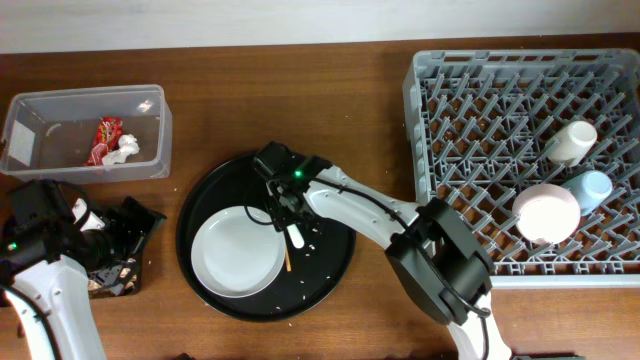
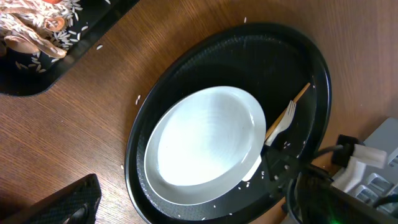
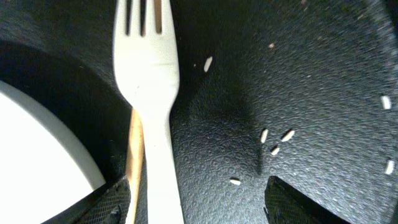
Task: Sort waste into correct bins and load items into the dishwasher rack
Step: 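Lower right gripper onto the white fork and grasp it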
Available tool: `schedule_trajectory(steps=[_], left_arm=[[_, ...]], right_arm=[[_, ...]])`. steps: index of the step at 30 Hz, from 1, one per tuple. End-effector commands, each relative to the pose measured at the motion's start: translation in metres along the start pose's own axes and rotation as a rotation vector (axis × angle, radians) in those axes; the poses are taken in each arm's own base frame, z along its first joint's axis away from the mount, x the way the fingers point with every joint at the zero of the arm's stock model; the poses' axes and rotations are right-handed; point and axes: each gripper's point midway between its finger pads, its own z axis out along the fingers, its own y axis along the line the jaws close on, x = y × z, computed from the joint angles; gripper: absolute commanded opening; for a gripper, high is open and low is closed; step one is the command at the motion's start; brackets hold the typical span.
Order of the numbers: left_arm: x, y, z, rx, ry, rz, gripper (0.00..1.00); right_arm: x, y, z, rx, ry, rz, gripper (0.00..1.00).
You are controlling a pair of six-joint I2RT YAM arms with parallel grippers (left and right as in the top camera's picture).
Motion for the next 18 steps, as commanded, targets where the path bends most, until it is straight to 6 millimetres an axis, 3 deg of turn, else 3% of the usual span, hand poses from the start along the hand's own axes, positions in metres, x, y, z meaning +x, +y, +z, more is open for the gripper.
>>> schedule_trajectory(steps=[1, 4, 7, 9, 10, 12, 14, 16, 18], left_arm=[[0.001, -0.001, 0.0, 0.003, 0.003, -0.005, 0.99], [0.001, -0.001, 0.0, 0.003, 0.003, -0.005, 0.99], [0.001, -0.001, 0.0, 0.003, 0.003, -0.005, 0.99], [0.001, -0.001, 0.0, 0.003, 0.003, -0.005, 0.99], [0.001, -0.001, 0.0, 0.003, 0.003, -0.005, 0.99], [0.001, -0.001, 0.0, 0.003, 0.003, -0.005, 0.99], [0.001, -0.001, 0.0, 0.003, 0.003, -0.005, 0.99], [0.001, -0.001, 0.0, 0.003, 0.003, -0.005, 0.99], [0.001, -0.001, 0.0, 0.003, 0.003, -0.005, 0.99]], right_arm=[[0.006, -0.002, 0.012, 0.021, 0.026, 0.004, 0.71], [0.005, -0.007, 0.012, 0.051, 0.021, 0.004, 0.56], [0.006, -0.012, 0.012, 0.076, 0.02, 0.003, 0.51], [0.006, -0.012, 0.012, 0.076, 0.02, 0.003, 0.34], [0.006, -0.012, 0.012, 0.076, 0.02, 0.003, 0.32], [0.005, -0.012, 0.011, 0.074, 0.018, 0.003, 0.19], [0.003, -0.011, 0.009, 0.074, 0.015, 0.004, 0.14], [-0.004, -0.011, -0.002, 0.071, 0.008, 0.01, 0.04], [-0.018, -0.016, -0.02, 0.073, -0.001, 0.031, 0.04]])
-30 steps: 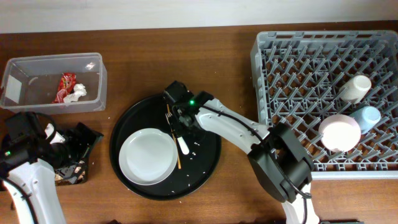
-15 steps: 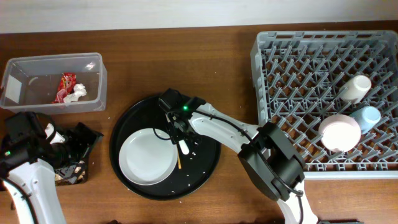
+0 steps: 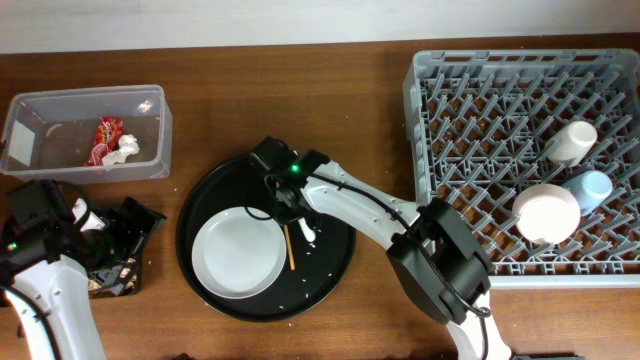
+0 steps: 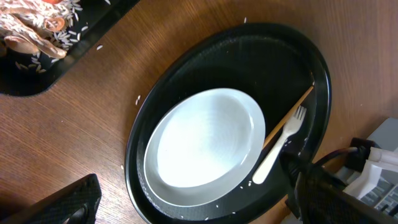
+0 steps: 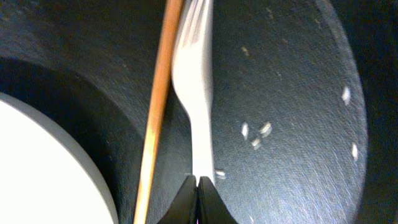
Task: Sort waste into correct bins and load items into the dishwasher rack
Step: 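Lower right gripper onto the white fork and grasp it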
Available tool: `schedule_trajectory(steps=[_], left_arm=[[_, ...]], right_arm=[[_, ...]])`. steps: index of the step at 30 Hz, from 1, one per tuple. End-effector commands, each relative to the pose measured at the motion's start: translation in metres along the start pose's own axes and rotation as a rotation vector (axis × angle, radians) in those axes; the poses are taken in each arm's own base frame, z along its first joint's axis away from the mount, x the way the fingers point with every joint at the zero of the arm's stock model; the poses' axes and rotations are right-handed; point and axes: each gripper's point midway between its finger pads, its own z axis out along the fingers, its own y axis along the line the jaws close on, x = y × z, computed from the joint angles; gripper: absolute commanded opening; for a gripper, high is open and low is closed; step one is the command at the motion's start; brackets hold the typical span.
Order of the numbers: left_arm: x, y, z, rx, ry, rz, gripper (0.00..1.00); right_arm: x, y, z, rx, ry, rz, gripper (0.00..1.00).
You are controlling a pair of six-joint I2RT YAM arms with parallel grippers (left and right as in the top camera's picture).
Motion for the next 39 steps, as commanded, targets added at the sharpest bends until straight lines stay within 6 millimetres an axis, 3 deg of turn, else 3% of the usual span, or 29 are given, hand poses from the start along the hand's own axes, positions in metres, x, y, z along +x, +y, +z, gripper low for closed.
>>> schedule_trajectory(steps=[1, 4, 6, 8, 16, 20, 28, 32, 39], left_arm=[[0.001, -0.001, 0.0, 0.003, 0.003, -0.004, 0.99], [0.001, -0.001, 0.0, 0.003, 0.003, -0.004, 0.99], [0.001, -0.001, 0.0, 0.003, 0.003, -0.004, 0.99], [0.001, -0.001, 0.0, 0.003, 0.003, -0.004, 0.99], [0.001, -0.001, 0.0, 0.003, 0.003, -0.004, 0.99], [0.001, -0.001, 0.0, 0.003, 0.003, -0.004, 0.99], [0.001, -0.001, 0.0, 0.003, 0.003, -0.004, 0.99], [0.001, -0.001, 0.0, 0.003, 0.003, -0.004, 0.99], [0.001, -0.001, 0.0, 0.003, 0.003, -0.004, 0.99]], right_arm=[[-0.021, -0.017, -0.016, 0.025, -0.013, 0.047, 0.04], [-0.035, -0.036, -0.038, 0.017, -0.02, 0.088, 0.04], [-0.035, -0.036, -0.04, -0.044, 0.005, 0.06, 0.08], [-0.03, -0.037, -0.03, -0.043, 0.023, 0.06, 0.22], [-0.031, -0.007, 0.006, -0.06, 0.008, 0.005, 0.36], [-0.029, -0.006, 0.025, -0.058, 0.025, 0.005, 0.37], [-0.034, -0.007, 0.028, -0.049, 0.004, 0.004, 0.41], [-0.028, -0.009, 0.042, -0.038, 0.032, 0.004, 0.41], [-0.027, -0.016, 0.049, 0.001, 0.035, 0.004, 0.22]])
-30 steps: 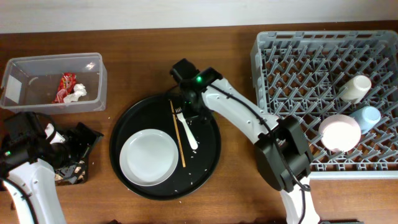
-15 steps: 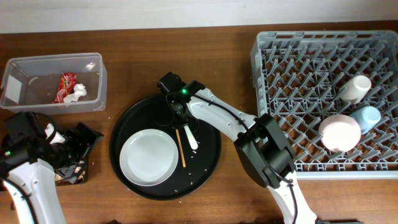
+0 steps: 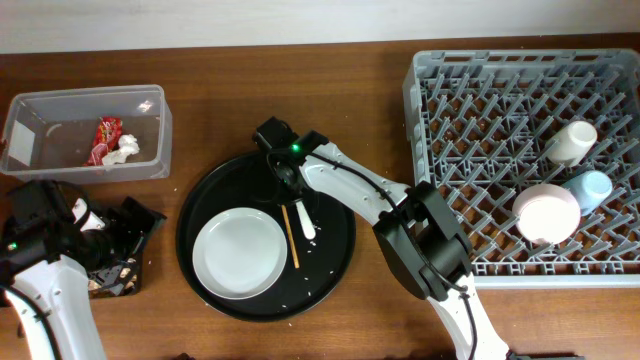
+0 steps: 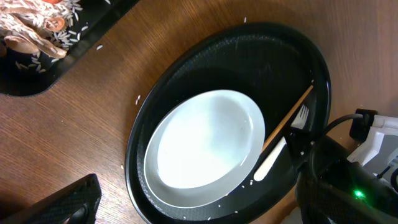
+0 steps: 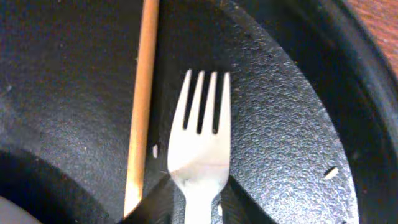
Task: Sort waste into correct bins and load items into the dishwasher rack
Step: 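Lower right gripper onto the white fork and grasp it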
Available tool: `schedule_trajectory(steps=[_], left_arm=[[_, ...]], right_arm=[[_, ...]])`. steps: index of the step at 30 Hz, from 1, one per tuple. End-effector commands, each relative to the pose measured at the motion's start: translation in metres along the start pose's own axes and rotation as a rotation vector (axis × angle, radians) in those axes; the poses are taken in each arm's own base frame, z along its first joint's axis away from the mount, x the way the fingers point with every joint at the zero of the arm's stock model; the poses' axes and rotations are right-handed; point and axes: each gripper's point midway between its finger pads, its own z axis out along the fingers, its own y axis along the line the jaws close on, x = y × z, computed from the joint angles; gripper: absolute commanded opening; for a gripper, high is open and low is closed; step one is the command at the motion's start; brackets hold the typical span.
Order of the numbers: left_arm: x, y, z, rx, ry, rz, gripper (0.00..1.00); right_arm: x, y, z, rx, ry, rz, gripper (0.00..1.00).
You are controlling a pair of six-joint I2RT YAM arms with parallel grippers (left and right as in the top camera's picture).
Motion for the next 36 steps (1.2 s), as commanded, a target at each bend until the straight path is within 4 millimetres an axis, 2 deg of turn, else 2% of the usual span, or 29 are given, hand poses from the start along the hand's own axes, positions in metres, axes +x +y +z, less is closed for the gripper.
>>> schedule_trajectory(steps=[1, 2, 5, 7, 9, 12, 14, 16, 18, 20, 22, 29, 35, 36], left_arm=[[0.001, -0.001, 0.0, 0.003, 0.003, -0.004, 0.99], [0.001, -0.001, 0.0, 0.003, 0.004, -0.005, 0.99], [0.001, -0.001, 0.0, 0.003, 0.004, -0.005, 0.99], [0.001, -0.001, 0.0, 0.003, 0.004, -0.005, 0.99], [0.001, -0.001, 0.0, 0.003, 0.003, -0.004, 0.99], [0.001, -0.001, 0.0, 0.003, 0.003, -0.004, 0.99], [0.001, -0.001, 0.0, 0.003, 0.003, -0.004, 0.99], [0.001, -0.001, 0.0, 0.003, 0.003, -0.004, 0.99], [0.001, -0.001, 0.0, 0.003, 0.004, -0.005, 0.99], [0.001, -0.001, 0.0, 0.003, 0.003, -0.004, 0.99], [0.001, -0.001, 0.0, 0.003, 0.003, -0.004, 0.99], [0.001, -0.001, 0.0, 0.003, 0.004, -0.005, 0.99], [0.001, -0.001, 0.0, 0.003, 0.004, -0.005, 0.99], [0.001, -0.001, 0.0, 0.003, 0.004, -0.005, 0.99]], right_arm=[[0.01, -0.008, 0.019, 0.037, 0.039, -0.001, 0.2], [0.01, -0.011, 0.019, 0.052, 0.036, -0.001, 0.14], [0.01, -0.012, 0.017, 0.056, 0.038, 0.0, 0.11], [0.006, -0.012, 0.009, 0.056, 0.037, 0.004, 0.04], [0.002, -0.014, 0.002, 0.057, 0.035, 0.01, 0.04], [-0.007, -0.023, -0.02, 0.051, 0.02, 0.034, 0.04], [-0.009, -0.025, -0.024, 0.051, 0.014, 0.039, 0.04], [-0.008, -0.025, -0.024, 0.045, 0.017, 0.042, 0.12], [-0.011, -0.024, -0.024, 0.041, 0.007, 0.042, 0.45], [-0.015, -0.022, -0.023, 0.031, -0.009, 0.042, 0.55], [-0.017, -0.017, -0.02, 0.005, -0.014, 0.042, 0.58], [-0.017, -0.005, 0.002, -0.027, -0.01, 0.006, 0.57], [-0.023, -0.002, 0.005, -0.037, -0.034, 0.005, 0.25], [-0.024, -0.002, 0.005, -0.037, -0.034, 0.005, 0.22]])
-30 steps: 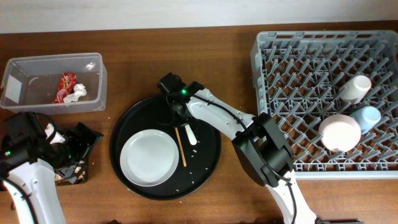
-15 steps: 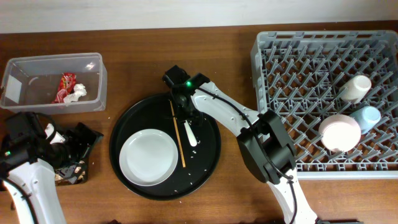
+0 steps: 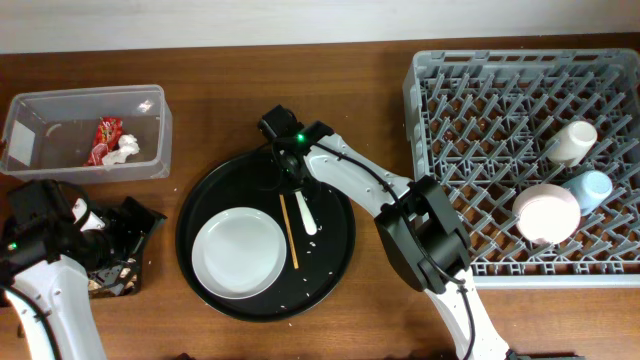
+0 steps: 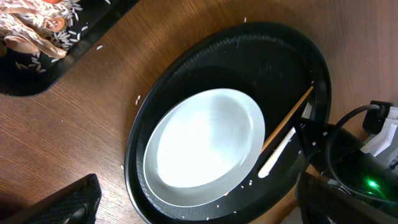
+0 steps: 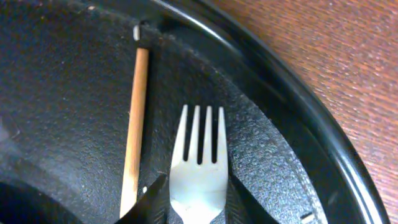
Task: Sort waste into correct bins and load items into the dishwasher rack
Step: 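Lower right gripper onto the white fork and grasp it, then carry the white fork with right gripper into the rack and release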
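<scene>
A white plastic fork (image 5: 199, 158) lies on the black round tray (image 3: 335, 255), tines towards the tray's far rim. My right gripper (image 5: 196, 190) is shut on the fork's neck, one finger on each side; in the overhead view this gripper (image 3: 297, 170) is at the tray's far edge. A wooden chopstick (image 3: 288, 230) lies just left of the fork, beside the white plate (image 3: 238, 252). My left gripper (image 3: 125, 232) is open, off the tray's left side, holding nothing.
A clear bin (image 3: 40, 135) at the back left holds a red wrapper (image 3: 106, 135) and crumpled paper. A black food-waste tray (image 4: 37, 68) with rice sits at the left. The grey dishwasher rack (image 3: 470, 130) at the right holds a pink bowl (image 3: 546, 212) and two cups.
My right gripper has moved with the fork a little further towards the tray's far rim. The chopstick, plate and left arm are where they were.
At first my right gripper was open astride the fork, which lay beside the plate over the chopstick. Then it was shut on the handle. Then fork and gripper were nearer the tray's far side, and are now close to its rim.
</scene>
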Available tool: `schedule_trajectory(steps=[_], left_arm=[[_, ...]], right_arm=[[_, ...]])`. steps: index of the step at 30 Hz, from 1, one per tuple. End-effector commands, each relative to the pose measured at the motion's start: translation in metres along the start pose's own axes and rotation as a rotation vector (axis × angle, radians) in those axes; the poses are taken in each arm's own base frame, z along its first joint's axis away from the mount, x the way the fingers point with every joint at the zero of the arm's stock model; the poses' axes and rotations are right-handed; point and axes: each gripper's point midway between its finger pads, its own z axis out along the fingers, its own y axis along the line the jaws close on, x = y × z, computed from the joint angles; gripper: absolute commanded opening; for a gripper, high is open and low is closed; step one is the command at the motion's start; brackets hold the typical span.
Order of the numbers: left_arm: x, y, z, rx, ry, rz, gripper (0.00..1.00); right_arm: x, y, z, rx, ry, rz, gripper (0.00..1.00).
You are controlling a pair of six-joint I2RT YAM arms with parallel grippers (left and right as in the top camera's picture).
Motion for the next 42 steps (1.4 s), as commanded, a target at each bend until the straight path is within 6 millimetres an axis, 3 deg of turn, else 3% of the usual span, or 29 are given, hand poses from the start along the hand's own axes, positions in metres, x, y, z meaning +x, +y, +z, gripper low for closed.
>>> schedule_trajectory(steps=[1, 7, 16, 20, 22, 24, 25, 27, 29, 32, 35, 42], left_arm=[[0.001, -0.001, 0.0, 0.003, 0.003, -0.005, 0.99], [0.001, -0.001, 0.0, 0.003, 0.003, -0.005, 0.99], [0.001, -0.001, 0.0, 0.003, 0.003, -0.005, 0.99], [0.001, -0.001, 0.0, 0.003, 0.003, -0.005, 0.99], [0.001, -0.001, 0.0, 0.003, 0.003, -0.005, 0.99], [0.001, -0.001, 0.0, 0.003, 0.003, -0.005, 0.99], [0.001, -0.001, 0.0, 0.003, 0.003, -0.005, 0.99], [0.001, -0.001, 0.0, 0.003, 0.003, -0.005, 0.99], [0.001, -0.001, 0.0, 0.003, 0.003, -0.005, 0.99], [0.001, -0.001, 0.0, 0.003, 0.003, -0.005, 0.99], [0.001, -0.001, 0.0, 0.003, 0.003, -0.005, 0.99], [0.001, -0.001, 0.0, 0.003, 0.003, -0.005, 0.99]], right_arm=[[-0.001, 0.004, 0.004, -0.004, 0.001, -0.003, 0.22], [-0.001, 0.002, -0.001, 0.001, 0.011, 0.001, 0.17], [-0.018, 0.001, -0.05, 0.008, 0.007, 0.012, 0.16], [-0.039, -0.04, -0.084, 0.033, -0.011, 0.077, 0.16], [-0.054, -0.078, -0.111, 0.047, -0.037, 0.111, 0.16], [-0.066, -0.126, -0.144, 0.071, -0.076, 0.155, 0.16], [-0.07, -0.16, -0.164, 0.087, -0.101, 0.2, 0.17], [-0.07, -0.212, -0.189, 0.113, -0.132, 0.259, 0.18], [-0.061, -0.269, -0.204, 0.148, -0.147, 0.336, 0.2], [-0.045, -0.319, -0.21, 0.177, -0.137, 0.375, 0.2], [-0.038, -0.334, -0.21, 0.185, -0.128, 0.389, 0.2], [-0.045, -0.322, -0.186, 0.167, -0.104, 0.34, 0.21]])
